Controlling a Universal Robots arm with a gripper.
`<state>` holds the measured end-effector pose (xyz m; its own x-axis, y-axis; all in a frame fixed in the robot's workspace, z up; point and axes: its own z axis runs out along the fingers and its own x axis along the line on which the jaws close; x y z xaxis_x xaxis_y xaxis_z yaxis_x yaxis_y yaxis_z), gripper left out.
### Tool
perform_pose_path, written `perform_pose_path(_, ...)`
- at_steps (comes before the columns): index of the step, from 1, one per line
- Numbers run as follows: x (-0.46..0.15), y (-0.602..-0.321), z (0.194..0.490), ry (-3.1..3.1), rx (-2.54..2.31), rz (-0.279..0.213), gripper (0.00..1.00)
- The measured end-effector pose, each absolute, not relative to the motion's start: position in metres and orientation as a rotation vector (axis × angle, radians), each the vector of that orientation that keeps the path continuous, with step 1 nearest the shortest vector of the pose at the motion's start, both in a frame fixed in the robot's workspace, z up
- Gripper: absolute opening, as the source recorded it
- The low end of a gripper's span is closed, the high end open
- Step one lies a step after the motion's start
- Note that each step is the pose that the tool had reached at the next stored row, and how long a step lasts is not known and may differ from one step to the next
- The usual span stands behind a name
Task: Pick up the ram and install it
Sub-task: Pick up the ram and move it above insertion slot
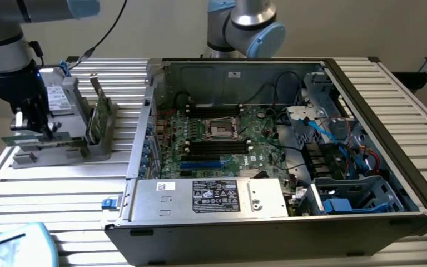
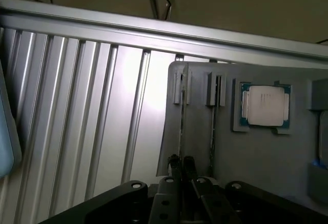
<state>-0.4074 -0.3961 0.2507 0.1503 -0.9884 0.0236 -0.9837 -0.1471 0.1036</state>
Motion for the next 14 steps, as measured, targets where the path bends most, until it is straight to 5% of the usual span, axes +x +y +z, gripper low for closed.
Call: perform_pose_path(14,-0.387,-0.396,0.3,-1.983,2.305,-0.086,0.14)
